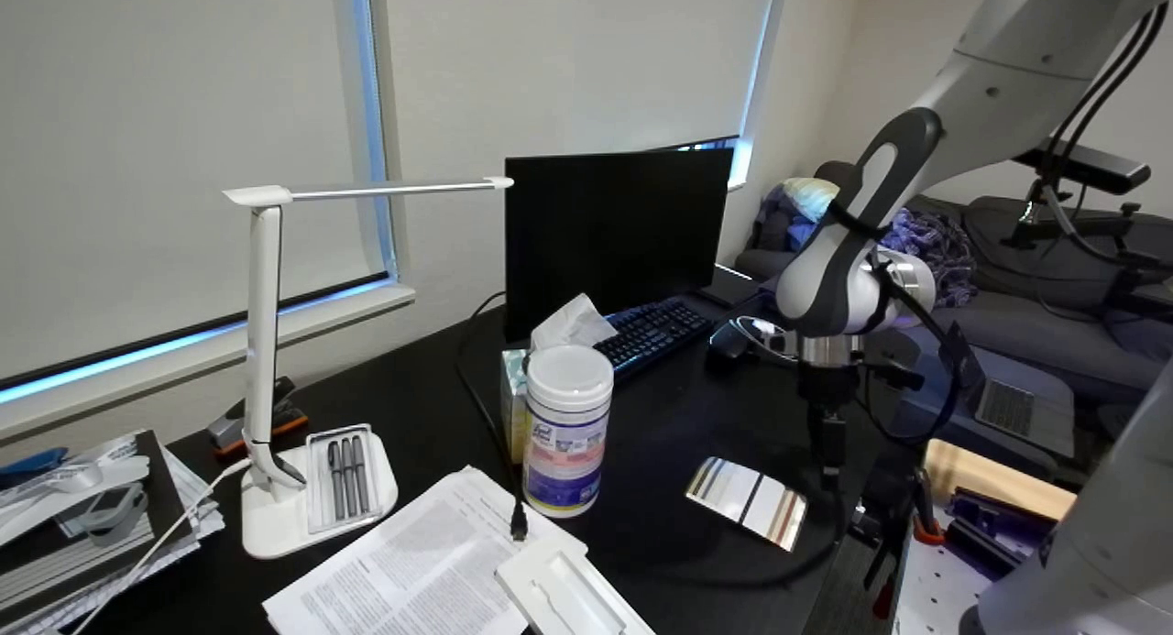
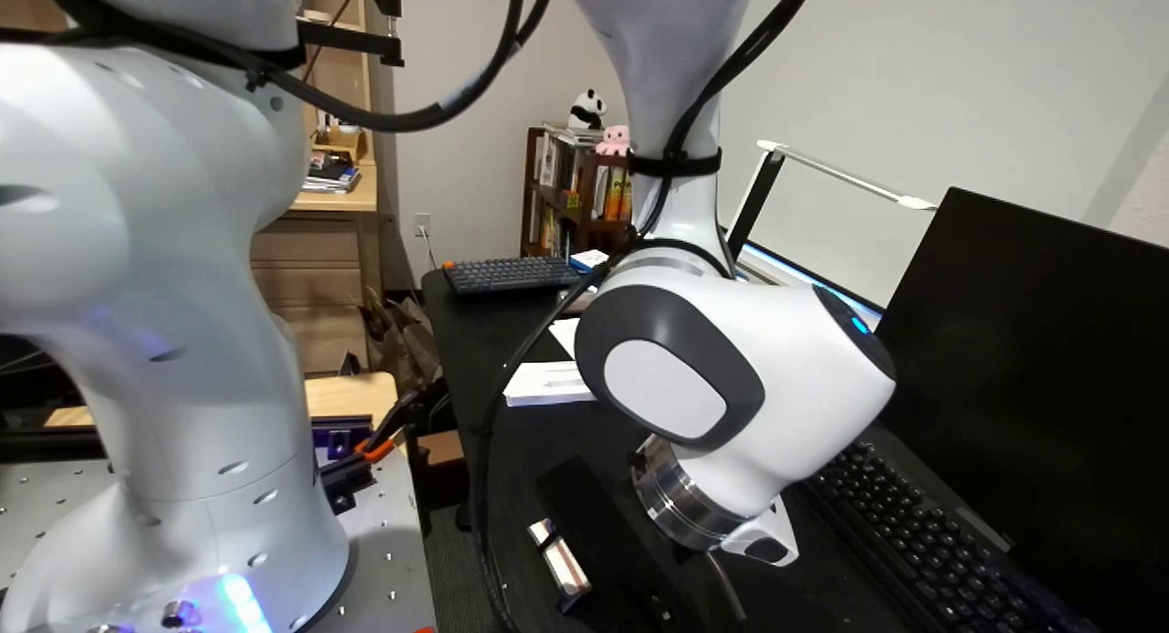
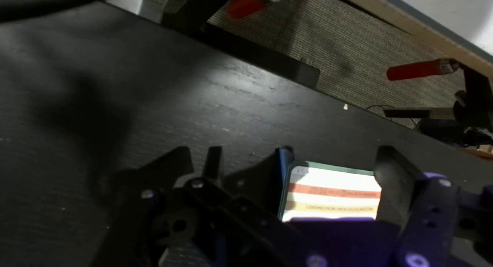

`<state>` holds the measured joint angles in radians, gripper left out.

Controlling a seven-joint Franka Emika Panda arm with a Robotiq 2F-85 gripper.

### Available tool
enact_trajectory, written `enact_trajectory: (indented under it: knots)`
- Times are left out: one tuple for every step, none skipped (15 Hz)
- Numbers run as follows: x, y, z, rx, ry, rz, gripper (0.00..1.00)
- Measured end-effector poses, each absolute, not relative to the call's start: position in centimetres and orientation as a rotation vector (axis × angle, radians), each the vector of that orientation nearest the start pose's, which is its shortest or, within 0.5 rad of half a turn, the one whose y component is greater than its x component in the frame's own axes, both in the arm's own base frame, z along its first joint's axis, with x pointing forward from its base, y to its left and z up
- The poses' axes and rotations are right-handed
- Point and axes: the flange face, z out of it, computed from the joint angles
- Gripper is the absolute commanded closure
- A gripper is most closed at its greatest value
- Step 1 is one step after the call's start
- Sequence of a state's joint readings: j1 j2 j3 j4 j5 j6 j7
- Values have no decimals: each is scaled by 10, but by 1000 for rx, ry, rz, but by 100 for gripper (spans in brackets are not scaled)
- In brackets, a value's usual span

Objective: Put the charging cables to the right and the other objects to the left

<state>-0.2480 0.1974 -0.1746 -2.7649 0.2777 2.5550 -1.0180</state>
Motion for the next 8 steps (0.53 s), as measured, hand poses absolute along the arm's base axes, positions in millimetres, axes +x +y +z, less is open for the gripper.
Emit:
enact_trajectory:
  knots:
    - [299,-143,129,-2765,-475,355,0]
    - [301,-141,126,-2760,-490,353,0]
    - [302,-140,123,-2752,-502,345,0]
    - [303,-138,121,-2741,-513,333,0]
    - [303,-136,120,-2732,-522,314,0]
    - [304,-134,119,-2723,-531,291,0]
    - [304,-133,118,-2714,-541,269,0]
    - [304,-132,118,-2704,-547,250,0]
